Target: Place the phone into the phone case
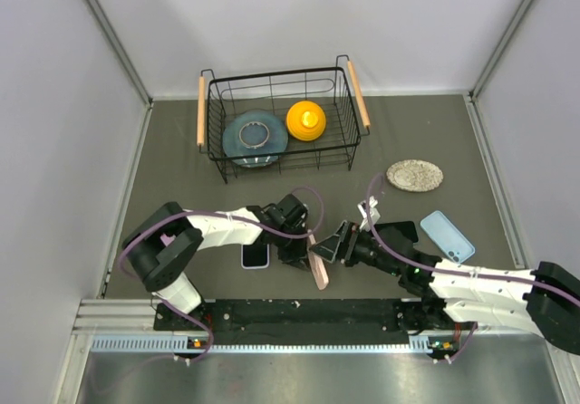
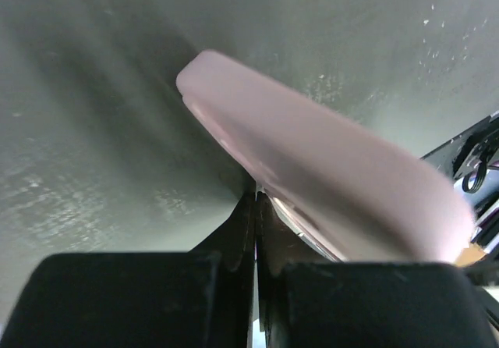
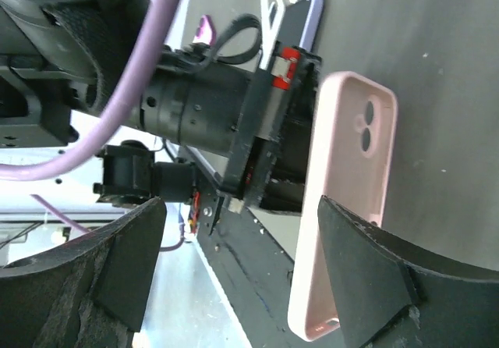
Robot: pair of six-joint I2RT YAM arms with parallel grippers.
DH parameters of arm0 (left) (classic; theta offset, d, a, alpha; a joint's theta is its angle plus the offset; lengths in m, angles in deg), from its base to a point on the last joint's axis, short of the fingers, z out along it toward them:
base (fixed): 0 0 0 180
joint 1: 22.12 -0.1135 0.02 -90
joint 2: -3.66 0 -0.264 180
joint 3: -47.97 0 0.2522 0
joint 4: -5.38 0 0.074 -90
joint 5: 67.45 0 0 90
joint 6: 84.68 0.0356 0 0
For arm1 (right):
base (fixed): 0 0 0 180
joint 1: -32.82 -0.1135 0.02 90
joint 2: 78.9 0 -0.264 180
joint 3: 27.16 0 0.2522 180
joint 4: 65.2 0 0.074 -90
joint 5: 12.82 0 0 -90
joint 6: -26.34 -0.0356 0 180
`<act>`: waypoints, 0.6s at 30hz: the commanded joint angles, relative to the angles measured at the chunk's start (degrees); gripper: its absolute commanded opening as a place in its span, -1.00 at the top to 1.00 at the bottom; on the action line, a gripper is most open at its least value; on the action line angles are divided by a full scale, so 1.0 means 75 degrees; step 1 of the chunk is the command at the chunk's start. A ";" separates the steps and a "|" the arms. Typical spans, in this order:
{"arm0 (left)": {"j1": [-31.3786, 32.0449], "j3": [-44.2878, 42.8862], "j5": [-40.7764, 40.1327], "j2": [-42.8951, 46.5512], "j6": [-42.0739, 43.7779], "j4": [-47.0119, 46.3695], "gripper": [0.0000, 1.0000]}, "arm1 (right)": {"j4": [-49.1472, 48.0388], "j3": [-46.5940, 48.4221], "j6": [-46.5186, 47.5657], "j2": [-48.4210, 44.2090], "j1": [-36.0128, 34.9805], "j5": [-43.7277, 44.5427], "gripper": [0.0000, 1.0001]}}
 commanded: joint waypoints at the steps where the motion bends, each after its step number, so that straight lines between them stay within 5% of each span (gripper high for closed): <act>1: 0.0128 0.0011 -0.0093 -0.0173 -0.0165 -0.0376 1.00 | -0.0810 -0.0017 -0.0089 0.0124 -0.0063 -0.0309 -0.57; 13: 0.0022 -0.0270 -0.0667 0.0062 0.0116 0.0303 1.00 | 0.0138 0.0110 0.0086 0.0395 -0.0063 -0.0204 -0.50; 18: 0.0010 -0.0247 -0.0703 0.0074 0.0092 0.0257 1.00 | 0.3750 0.1293 0.1210 -0.0039 -0.0051 0.0930 -0.55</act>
